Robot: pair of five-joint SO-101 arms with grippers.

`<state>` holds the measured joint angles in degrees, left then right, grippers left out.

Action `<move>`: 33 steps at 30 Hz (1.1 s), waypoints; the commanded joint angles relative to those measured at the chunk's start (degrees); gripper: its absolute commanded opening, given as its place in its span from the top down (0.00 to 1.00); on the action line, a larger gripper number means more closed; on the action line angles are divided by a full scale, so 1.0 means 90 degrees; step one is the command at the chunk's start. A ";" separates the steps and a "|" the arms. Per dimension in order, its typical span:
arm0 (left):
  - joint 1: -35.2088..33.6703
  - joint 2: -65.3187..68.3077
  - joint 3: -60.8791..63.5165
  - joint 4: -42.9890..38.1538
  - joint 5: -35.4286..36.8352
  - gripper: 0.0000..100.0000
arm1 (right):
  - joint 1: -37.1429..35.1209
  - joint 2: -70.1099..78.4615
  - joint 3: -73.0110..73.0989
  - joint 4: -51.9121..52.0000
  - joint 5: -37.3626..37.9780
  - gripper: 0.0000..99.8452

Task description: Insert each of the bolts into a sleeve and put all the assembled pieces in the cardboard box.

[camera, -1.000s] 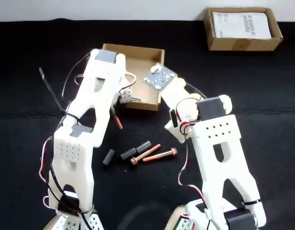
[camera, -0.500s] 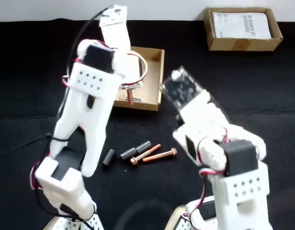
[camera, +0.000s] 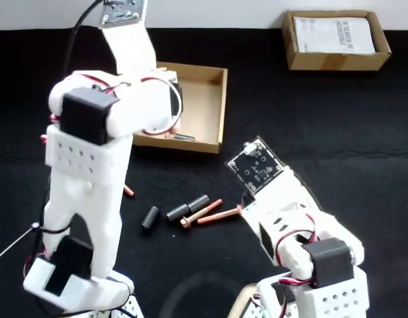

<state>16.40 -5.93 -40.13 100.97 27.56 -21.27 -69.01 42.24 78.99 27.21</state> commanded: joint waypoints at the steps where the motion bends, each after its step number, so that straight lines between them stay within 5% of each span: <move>1: 0.0386 -0.0513 -0.0259 -0.0010 -0.0039 0.99 | -0.0054 -0.0132 0.0405 -0.0982 -0.0527 0.99; 7: 0.0943 -0.0845 -0.0249 -0.0010 -0.0020 0.99 | -0.0571 -0.0151 0.1441 -0.2955 -0.2032 0.99; 12: 0.0845 -0.0845 -0.0249 -0.0010 -0.0029 0.99 | -0.1480 -0.0161 0.1558 -0.3248 -0.2813 0.99; 33: 0.0816 -0.0894 0.1001 -0.1348 -0.0039 0.99 | -0.1988 -0.0161 0.0894 -0.3248 -0.2891 0.99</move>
<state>24.22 -11.74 -31.60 91.56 27.65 -38.86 -69.27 53.67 51.03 1.71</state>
